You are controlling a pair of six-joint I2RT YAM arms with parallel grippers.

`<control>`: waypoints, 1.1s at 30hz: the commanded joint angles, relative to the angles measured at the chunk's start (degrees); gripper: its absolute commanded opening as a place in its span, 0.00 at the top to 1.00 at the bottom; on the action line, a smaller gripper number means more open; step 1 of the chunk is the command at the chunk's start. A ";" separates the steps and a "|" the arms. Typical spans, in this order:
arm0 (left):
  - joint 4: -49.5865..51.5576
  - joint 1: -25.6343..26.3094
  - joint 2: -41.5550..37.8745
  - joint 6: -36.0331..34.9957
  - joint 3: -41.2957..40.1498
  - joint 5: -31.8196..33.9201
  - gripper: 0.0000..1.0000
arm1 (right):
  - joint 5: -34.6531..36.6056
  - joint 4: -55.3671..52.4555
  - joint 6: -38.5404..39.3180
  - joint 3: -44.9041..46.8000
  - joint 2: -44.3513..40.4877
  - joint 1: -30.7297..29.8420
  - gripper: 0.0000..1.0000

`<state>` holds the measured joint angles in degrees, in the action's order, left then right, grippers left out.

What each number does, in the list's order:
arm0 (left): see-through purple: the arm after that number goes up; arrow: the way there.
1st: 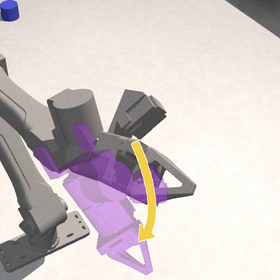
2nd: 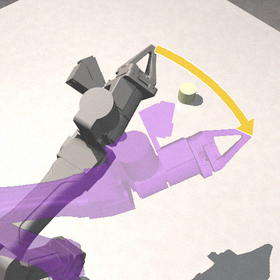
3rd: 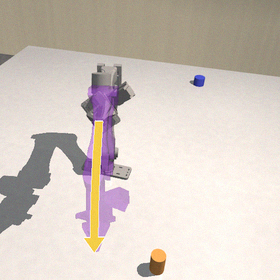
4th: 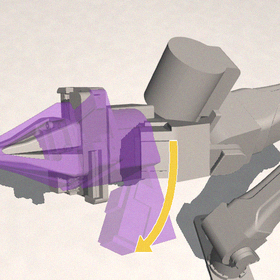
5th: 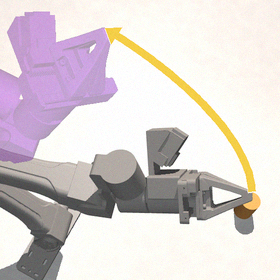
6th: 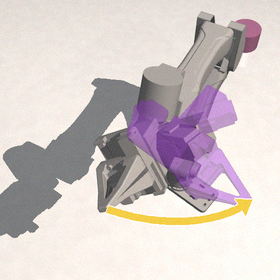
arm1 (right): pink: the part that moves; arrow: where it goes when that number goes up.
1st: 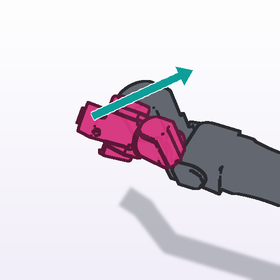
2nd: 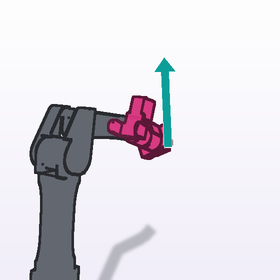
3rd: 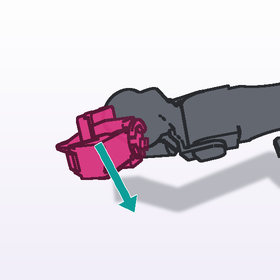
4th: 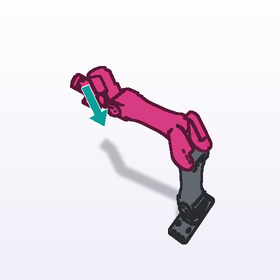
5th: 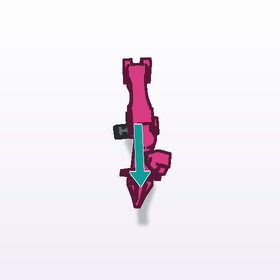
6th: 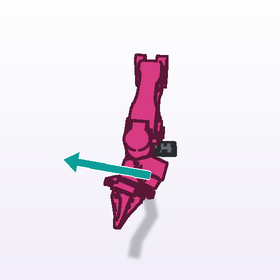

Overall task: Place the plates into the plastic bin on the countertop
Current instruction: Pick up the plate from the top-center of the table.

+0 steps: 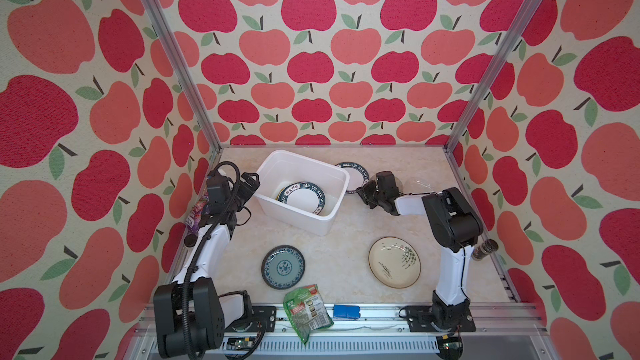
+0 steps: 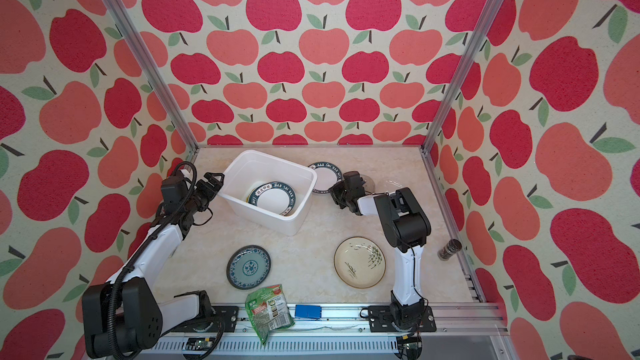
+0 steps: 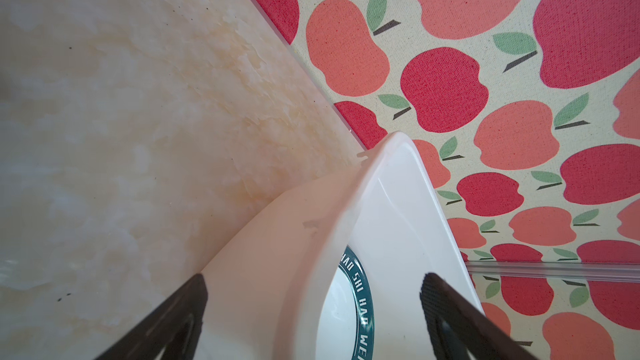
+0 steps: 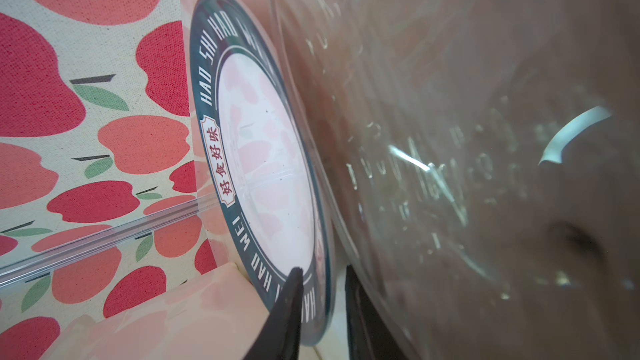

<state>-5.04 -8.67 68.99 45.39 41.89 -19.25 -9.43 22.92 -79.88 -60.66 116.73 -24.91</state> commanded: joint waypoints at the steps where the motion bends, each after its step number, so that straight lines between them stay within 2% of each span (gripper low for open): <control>1: -2.65 -1.10 -0.11 0.09 -1.66 -2.04 0.01 | 2.98 -1.79 -1.50 -1.21 2.54 -0.53 0.75; 12: -4.18 -3.20 0.08 0.76 -4.09 -5.13 0.00 | 4.06 -0.18 -3.05 -2.44 4.74 -1.05 0.85; 15: -4.18 -4.07 -0.02 0.60 -4.44 -5.71 0.00 | 3.74 0.47 -3.18 -2.53 5.11 -1.04 0.94; 19: -5.57 -4.76 0.21 1.10 -5.38 -6.51 0.00 | 3.37 1.00 -2.62 -2.94 4.47 -1.28 0.96; 20: -5.93 -4.83 0.34 1.39 -5.71 -6.64 0.00 | 3.30 1.24 -2.47 -2.96 4.06 -1.45 1.00; 28: -6.61 -4.84 -0.27 1.48 -5.97 -6.83 0.01 | 7.20 -2.02 2.85 -3.01 -3.00 -0.85 1.00; 33: -5.43 -4.95 -0.44 0.60 -4.55 -7.33 0.01 | 7.11 -5.30 6.31 -5.05 -7.46 0.37 1.00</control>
<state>-10.13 -13.19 69.04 46.85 36.03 -25.41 -3.70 19.59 -77.54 -63.44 113.62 -25.36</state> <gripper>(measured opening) 0.992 0.079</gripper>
